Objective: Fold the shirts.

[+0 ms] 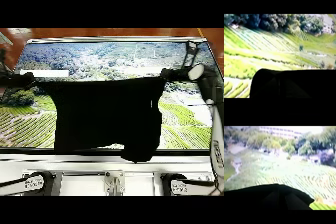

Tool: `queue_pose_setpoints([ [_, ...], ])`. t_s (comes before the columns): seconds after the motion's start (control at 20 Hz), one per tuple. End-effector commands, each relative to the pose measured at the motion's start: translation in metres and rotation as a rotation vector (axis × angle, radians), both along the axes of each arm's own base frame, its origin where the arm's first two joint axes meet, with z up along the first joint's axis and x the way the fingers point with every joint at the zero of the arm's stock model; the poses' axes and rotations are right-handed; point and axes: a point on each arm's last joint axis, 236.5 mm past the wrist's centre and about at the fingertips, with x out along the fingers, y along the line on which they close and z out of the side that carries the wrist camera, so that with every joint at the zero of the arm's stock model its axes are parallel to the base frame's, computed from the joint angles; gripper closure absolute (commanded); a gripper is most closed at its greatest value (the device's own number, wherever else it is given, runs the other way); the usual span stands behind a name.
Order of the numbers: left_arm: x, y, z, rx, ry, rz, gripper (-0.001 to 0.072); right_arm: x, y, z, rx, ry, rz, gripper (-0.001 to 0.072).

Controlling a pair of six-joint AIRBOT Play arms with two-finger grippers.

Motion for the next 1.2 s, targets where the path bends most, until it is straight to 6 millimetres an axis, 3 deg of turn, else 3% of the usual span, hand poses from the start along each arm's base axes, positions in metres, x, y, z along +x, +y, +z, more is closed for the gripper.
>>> queue_pose_setpoints([
  [0.0,0.065,0.006,-0.053,-0.068,-0.041,0.080,0.0674,0.058,0.001,-0.027,0.009,-0.183,-0.070,0.0647],
  [0.15,0.082,0.003,-0.087,-0.060,-0.032,0.095,0.0673,0.061,0.001,-0.064,0.007,-0.132,-0.074,0.0647],
  [0.25,0.080,-0.007,-0.106,-0.069,0.009,0.077,0.0674,0.056,0.004,-0.090,0.028,-0.065,-0.076,0.0647],
  [0.35,0.071,-0.014,-0.116,-0.082,0.061,0.051,0.0673,0.048,0.008,-0.102,0.037,-0.013,-0.068,0.0647],
  [0.5,0.041,-0.020,-0.117,-0.092,0.167,-0.059,0.0674,0.022,0.006,-0.096,0.013,0.089,-0.027,0.0647],
  [0.6,0.006,-0.026,-0.122,-0.120,0.306,-0.135,0.0674,-0.016,0.002,-0.097,0.006,0.244,0.008,0.0647],
  [0.7,-0.033,-0.029,-0.135,-0.120,0.466,-0.203,0.0674,-0.062,0.001,-0.112,0.006,0.446,0.045,0.0647],
  [0.8,-0.061,-0.029,-0.150,-0.119,0.591,-0.211,0.0674,-0.094,0.005,-0.132,0.016,0.585,0.064,0.0647],
  [1.0,-0.089,-0.034,-0.173,-0.151,0.703,-0.167,0.0674,-0.110,0.008,-0.164,0.063,0.681,0.003,0.0647],
  [1.15,-0.097,-0.036,-0.180,-0.160,0.729,-0.160,0.0674,-0.111,0.009,-0.173,0.073,0.699,-0.007,0.0647],
])
